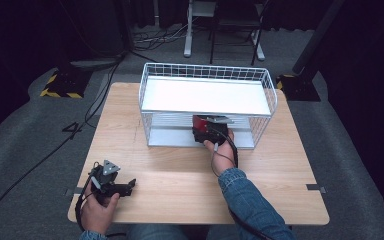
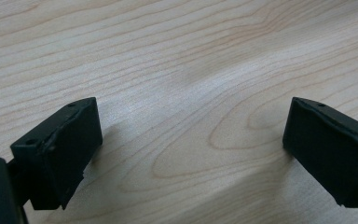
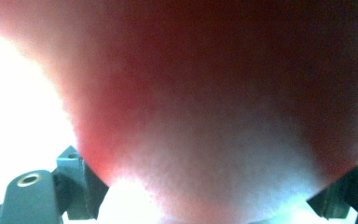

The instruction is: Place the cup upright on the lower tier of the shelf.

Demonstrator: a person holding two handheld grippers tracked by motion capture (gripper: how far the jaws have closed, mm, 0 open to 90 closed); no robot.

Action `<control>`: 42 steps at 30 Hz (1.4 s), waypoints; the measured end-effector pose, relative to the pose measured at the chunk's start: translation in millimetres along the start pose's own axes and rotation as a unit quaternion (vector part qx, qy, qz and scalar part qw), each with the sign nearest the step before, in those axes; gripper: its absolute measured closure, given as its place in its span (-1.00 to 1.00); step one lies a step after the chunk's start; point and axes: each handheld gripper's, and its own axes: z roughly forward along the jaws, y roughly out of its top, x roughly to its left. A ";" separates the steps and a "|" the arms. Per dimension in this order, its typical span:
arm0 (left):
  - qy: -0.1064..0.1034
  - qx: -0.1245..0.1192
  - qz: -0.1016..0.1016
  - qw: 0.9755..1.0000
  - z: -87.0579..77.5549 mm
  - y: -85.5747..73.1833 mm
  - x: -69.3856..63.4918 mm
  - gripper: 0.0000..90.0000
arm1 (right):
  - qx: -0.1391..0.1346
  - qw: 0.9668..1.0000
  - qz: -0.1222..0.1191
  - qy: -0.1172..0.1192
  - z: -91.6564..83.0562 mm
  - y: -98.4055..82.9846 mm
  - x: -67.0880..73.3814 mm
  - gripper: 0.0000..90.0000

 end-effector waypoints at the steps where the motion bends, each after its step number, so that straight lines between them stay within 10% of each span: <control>1: 0.000 0.000 -0.001 1.000 0.0 -0.1 -0.2 -0.89 | -0.001 1.000 -0.003 0.000 0.7 0.4 -0.3 -0.63; 42: 0.001 -0.001 -0.002 1.000 0.2 0.0 -0.3 -0.89 | 0.029 0.999 -0.021 0.015 -24.3 -8.9 -6.2 -0.65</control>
